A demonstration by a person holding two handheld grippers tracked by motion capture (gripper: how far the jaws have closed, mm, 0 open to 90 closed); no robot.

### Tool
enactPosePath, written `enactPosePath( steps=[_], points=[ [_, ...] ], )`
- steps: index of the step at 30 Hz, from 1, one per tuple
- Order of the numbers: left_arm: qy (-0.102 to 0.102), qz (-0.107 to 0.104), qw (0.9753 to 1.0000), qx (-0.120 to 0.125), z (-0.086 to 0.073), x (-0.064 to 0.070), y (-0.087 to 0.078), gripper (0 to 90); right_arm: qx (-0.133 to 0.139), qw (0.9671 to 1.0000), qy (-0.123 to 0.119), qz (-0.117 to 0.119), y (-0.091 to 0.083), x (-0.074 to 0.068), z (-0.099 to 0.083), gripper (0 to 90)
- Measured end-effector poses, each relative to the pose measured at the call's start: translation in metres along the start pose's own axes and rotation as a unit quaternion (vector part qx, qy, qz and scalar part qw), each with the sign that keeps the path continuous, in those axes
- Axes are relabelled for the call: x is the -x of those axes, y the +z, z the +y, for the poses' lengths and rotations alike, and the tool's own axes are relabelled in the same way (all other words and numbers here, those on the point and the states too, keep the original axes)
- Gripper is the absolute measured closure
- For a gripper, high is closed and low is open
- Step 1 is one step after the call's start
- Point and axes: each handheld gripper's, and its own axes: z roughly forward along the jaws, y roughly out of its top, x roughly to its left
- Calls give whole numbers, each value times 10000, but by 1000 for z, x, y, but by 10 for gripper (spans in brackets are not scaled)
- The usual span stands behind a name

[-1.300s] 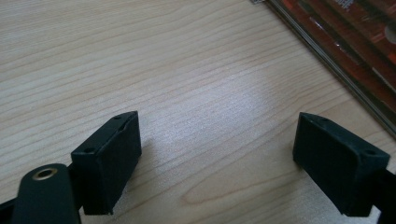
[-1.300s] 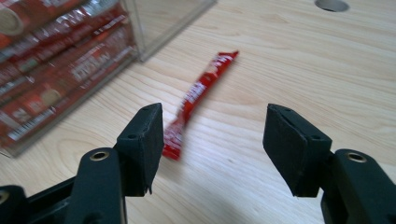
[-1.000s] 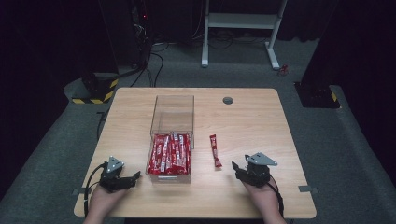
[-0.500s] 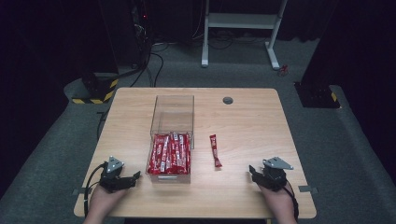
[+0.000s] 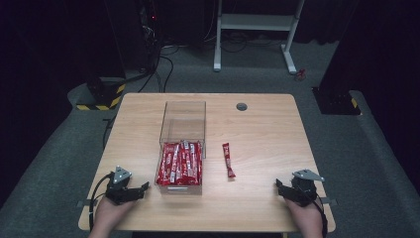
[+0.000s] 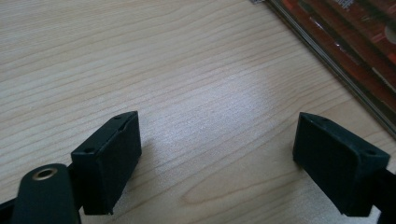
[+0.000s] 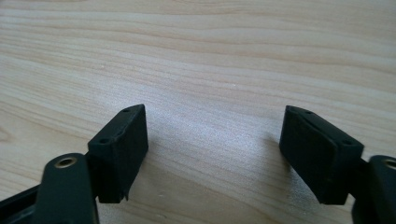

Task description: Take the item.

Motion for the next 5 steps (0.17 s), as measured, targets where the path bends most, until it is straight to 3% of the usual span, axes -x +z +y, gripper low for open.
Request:
enactPosePath(
  steps=[5],
  points=[
    [-1, 0, 10000, 2, 0, 0, 0, 155, -9, 10000, -4, 18, 1, -1, 1, 223]
  ],
)
